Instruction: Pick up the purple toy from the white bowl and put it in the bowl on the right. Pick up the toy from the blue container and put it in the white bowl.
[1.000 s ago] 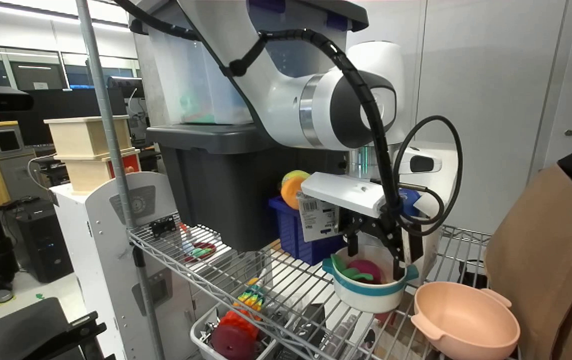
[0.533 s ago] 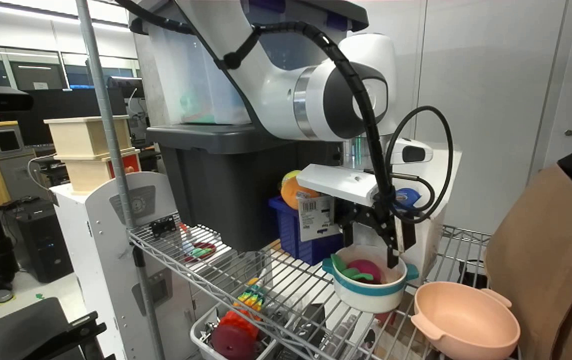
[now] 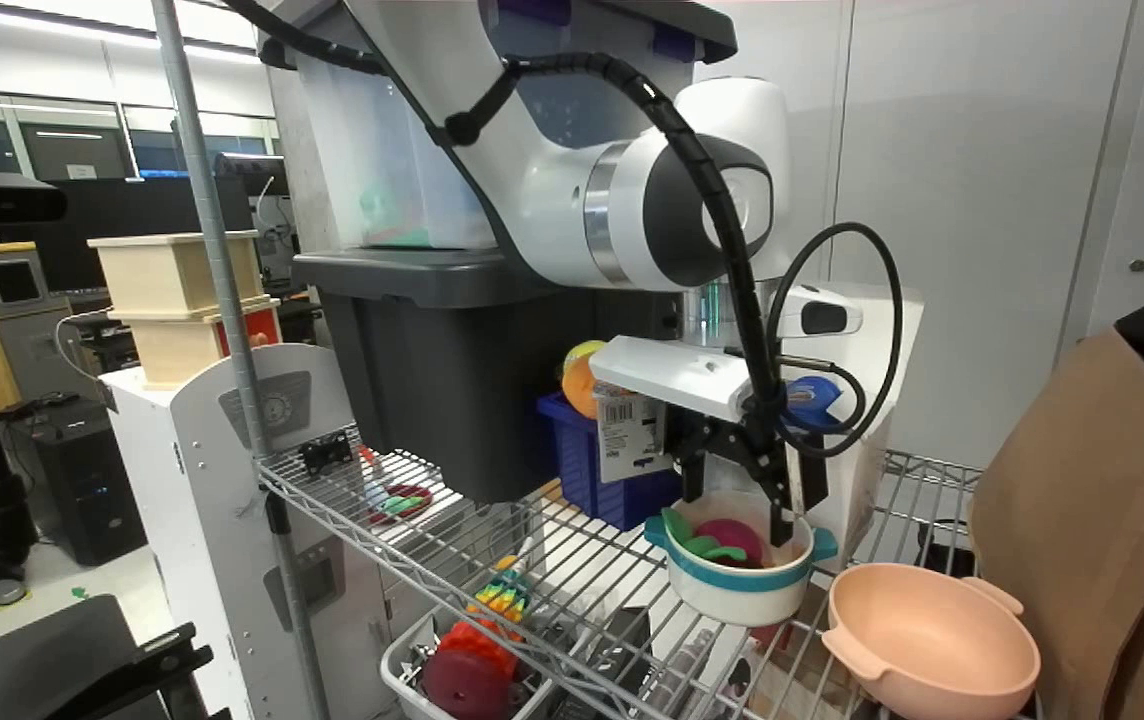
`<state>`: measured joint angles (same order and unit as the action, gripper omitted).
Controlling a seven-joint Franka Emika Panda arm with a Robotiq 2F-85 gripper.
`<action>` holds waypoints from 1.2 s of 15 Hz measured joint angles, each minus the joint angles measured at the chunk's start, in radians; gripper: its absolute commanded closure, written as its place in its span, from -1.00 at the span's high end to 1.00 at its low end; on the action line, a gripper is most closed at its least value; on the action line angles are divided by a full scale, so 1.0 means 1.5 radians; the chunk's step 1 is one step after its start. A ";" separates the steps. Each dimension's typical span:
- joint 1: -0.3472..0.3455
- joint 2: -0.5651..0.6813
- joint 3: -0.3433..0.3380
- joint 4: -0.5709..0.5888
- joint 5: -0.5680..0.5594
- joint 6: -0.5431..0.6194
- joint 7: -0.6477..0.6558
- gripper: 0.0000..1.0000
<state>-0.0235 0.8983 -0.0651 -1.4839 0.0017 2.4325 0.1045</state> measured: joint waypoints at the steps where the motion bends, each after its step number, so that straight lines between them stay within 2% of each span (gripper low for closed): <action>1: 0.000 0.000 0.000 -0.001 0.000 0.000 0.000 1.00; 9: 0.000 0.004 -0.001 -0.002 0.000 0.000 0.000 1.00; 10: 0.000 0.005 -0.001 -0.002 0.000 0.000 0.000 0.86; 11: 0.000 0.006 -0.002 -0.002 0.000 0.000 0.000 0.47; 18: 0.000 0.021 -0.004 -0.002 -0.002 0.000 0.000 -0.59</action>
<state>-0.0235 0.9293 -0.0704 -1.4868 -0.0018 2.4327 0.1045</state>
